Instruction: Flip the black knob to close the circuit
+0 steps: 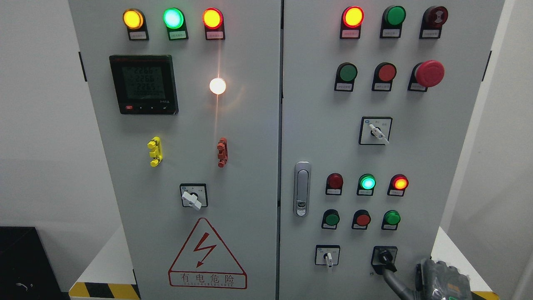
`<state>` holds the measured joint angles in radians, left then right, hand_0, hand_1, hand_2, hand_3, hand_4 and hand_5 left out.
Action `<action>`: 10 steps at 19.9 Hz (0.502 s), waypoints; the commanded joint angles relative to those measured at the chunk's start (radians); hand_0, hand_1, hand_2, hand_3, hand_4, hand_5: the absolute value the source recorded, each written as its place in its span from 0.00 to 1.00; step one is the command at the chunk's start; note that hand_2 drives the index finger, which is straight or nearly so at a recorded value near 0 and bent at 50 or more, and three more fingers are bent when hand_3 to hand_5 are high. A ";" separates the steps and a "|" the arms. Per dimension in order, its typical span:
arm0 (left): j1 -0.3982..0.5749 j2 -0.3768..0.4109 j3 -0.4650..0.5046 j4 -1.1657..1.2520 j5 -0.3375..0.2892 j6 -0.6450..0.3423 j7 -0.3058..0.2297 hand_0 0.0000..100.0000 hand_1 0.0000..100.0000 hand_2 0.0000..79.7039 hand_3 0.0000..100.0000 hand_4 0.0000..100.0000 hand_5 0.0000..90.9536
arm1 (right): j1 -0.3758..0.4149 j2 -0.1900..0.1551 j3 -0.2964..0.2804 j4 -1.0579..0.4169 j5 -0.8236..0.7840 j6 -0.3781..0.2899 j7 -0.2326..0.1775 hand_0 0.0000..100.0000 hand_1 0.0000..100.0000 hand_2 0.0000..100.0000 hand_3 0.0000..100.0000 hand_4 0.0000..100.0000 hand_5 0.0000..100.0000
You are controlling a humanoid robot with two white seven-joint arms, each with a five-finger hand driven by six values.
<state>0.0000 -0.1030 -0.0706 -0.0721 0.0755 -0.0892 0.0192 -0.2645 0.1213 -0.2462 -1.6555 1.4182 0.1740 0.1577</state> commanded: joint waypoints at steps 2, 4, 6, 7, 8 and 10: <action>0.006 -0.001 0.000 0.000 0.000 0.000 0.001 0.12 0.56 0.00 0.00 0.00 0.00 | -0.002 0.001 -0.008 -0.012 -0.004 0.001 0.003 0.00 0.00 0.91 1.00 0.98 0.99; 0.006 0.000 0.000 0.000 0.000 0.000 0.001 0.12 0.56 0.00 0.00 0.00 0.00 | -0.002 0.001 -0.008 -0.012 -0.004 0.001 0.002 0.00 0.00 0.91 1.00 0.98 0.99; 0.006 -0.001 0.000 0.000 0.000 0.000 0.001 0.12 0.56 0.00 0.00 0.00 0.00 | -0.002 0.001 -0.008 -0.012 -0.005 0.001 0.002 0.00 0.00 0.91 1.00 0.98 0.99; 0.006 0.000 0.000 0.000 0.000 0.000 0.001 0.12 0.56 0.00 0.00 0.00 0.00 | -0.002 0.001 -0.008 -0.014 -0.005 0.001 0.002 0.00 0.00 0.91 1.00 0.98 0.99; 0.006 0.000 0.000 0.000 0.000 0.000 0.001 0.12 0.56 0.00 0.00 0.00 0.00 | -0.002 0.001 -0.008 -0.015 -0.007 0.001 0.002 0.00 0.00 0.91 1.00 0.98 0.99; 0.006 0.000 0.000 0.000 0.000 0.000 0.001 0.12 0.56 0.00 0.00 0.00 0.00 | -0.002 0.001 -0.008 -0.024 -0.007 -0.001 0.002 0.00 0.00 0.91 1.00 0.98 0.99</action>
<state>0.0000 -0.1030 -0.0706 -0.0721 0.0754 -0.0892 0.0193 -0.2662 0.1221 -0.2508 -1.6639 1.4135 0.1741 0.1617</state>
